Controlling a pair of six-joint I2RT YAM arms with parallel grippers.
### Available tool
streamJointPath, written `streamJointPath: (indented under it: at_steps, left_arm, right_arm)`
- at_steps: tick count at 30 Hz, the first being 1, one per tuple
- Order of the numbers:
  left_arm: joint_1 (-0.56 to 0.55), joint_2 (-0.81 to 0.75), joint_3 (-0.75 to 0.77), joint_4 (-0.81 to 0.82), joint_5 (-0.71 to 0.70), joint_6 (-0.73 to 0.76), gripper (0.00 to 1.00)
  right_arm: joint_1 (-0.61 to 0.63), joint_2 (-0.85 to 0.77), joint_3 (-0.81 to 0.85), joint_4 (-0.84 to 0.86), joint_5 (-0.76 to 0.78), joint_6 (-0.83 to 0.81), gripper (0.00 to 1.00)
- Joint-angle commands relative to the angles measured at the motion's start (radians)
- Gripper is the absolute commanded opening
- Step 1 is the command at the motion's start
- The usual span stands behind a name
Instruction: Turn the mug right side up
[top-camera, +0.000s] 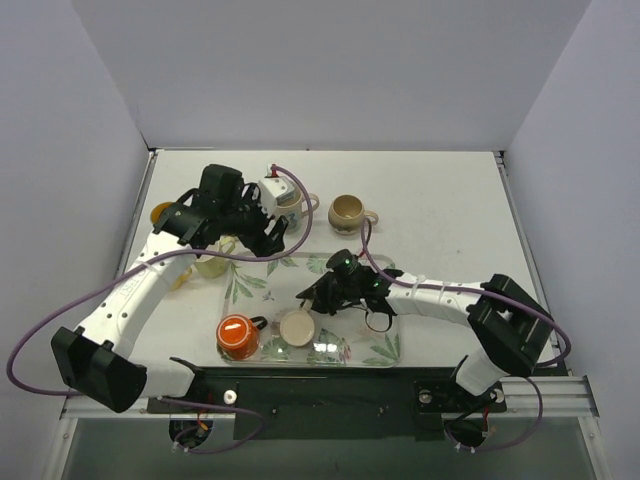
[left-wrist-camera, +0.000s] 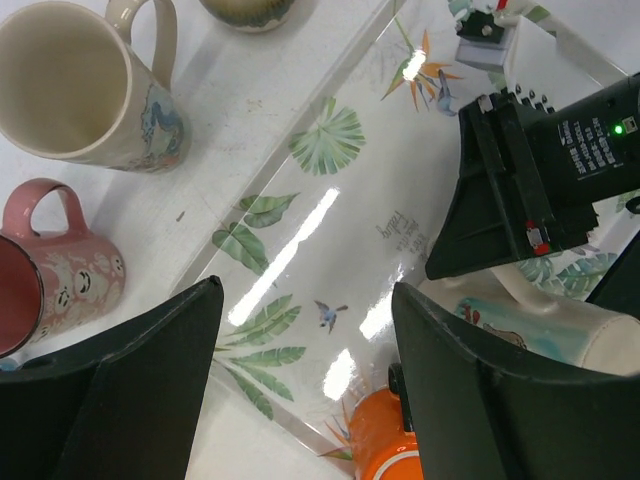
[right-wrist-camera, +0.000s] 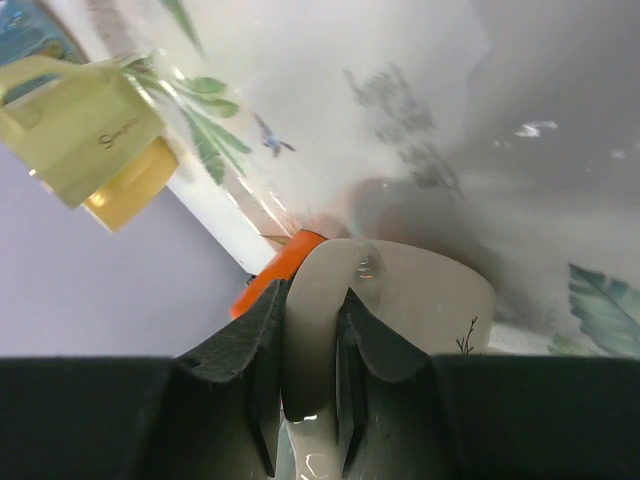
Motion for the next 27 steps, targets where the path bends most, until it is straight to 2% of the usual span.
streamJointPath:
  at_steps: [1, 4, 10, 13, 17, 19, 23, 27]
  left_arm:
    - [0.025, 0.023, 0.067, -0.040, 0.098, 0.016, 0.78]
    - [0.040, 0.028, 0.078, -0.049, 0.122, 0.011, 0.79]
    - [0.095, 0.005, 0.120, -0.104, 0.311, 0.039, 0.80]
    - [0.100, -0.014, 0.100, -0.084, 0.386, 0.056, 0.80]
    - [0.097, 0.002, 0.081, -0.063, 0.434, 0.051, 0.80]
    - [0.097, 0.022, 0.089, -0.072, 0.458, 0.056, 0.80]
    - [0.097, 0.055, 0.144, -0.145, 0.546, 0.109, 0.80]
    - [0.072, 0.063, 0.213, -0.219, 0.650, 0.174, 0.81]
  right_arm:
    - [-0.061, -0.071, 0.065, 0.204, -0.051, -0.197, 0.00]
    - [-0.104, -0.105, 0.094, 0.232, -0.063, -0.380, 0.00]
    - [-0.118, -0.273, 0.086, 0.200, -0.011, -0.821, 0.00]
    - [-0.118, -0.387, -0.001, 0.240, 0.022, -0.947, 0.00]
    - [-0.118, -0.474, -0.053, 0.192, 0.113, -1.091, 0.00]
    - [-0.116, -0.522, -0.066, 0.209, 0.076, -1.162, 0.00]
    - [-0.119, -0.635, -0.092, 0.330, -0.259, -1.379, 0.00]
    - [-0.115, -0.744, -0.090, 0.312, -0.416, -1.568, 0.00]
